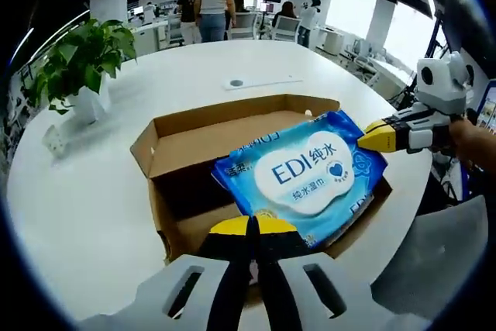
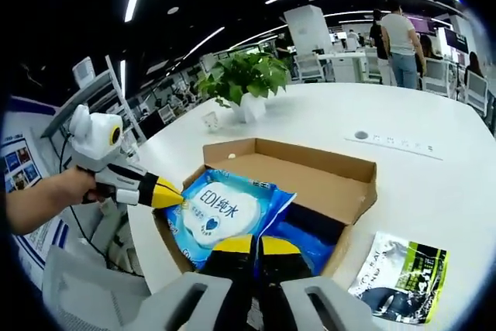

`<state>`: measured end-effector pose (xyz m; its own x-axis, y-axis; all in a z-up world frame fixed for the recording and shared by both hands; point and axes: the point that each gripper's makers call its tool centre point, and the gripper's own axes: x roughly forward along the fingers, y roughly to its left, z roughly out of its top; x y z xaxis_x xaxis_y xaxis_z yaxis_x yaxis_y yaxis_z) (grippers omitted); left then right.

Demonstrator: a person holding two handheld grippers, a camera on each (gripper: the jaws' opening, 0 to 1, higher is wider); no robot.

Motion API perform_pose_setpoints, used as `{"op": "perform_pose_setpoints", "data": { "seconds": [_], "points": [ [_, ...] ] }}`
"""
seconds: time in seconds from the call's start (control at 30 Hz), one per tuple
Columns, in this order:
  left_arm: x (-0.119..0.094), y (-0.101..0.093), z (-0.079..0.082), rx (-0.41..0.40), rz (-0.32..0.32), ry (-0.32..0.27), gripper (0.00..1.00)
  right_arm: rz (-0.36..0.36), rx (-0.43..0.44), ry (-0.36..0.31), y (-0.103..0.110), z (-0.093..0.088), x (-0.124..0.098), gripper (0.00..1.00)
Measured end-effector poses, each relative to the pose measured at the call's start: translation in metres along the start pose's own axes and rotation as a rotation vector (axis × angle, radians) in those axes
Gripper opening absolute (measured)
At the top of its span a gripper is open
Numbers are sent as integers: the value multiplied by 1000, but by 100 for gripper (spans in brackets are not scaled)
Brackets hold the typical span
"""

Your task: Operate the shoe box by opening the lid, removing the specified soft item, and placing it in the target area until the item is outside and the box remains undamaged.

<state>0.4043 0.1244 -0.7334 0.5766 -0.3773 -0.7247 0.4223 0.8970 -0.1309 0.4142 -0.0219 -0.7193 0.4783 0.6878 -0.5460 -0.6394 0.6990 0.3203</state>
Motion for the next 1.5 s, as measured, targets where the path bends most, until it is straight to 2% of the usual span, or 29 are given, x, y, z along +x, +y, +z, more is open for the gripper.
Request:
{"op": "perform_pose_setpoints", "data": {
  "seconds": [0.43, 0.97, 1.5],
  "points": [
    [2, -28, 22, -6, -59, -33, 0, -31, 22, -23, -16, 3, -29, 0],
    [19, -71, 48, 6, -123, -53, 0, -79, 61, -34, -51, 0, -65, 0],
    [34, -106, 65, 14, -164, -67, 0, -115, 81, -28, -82, -5, -91, 0]
  ]
}}
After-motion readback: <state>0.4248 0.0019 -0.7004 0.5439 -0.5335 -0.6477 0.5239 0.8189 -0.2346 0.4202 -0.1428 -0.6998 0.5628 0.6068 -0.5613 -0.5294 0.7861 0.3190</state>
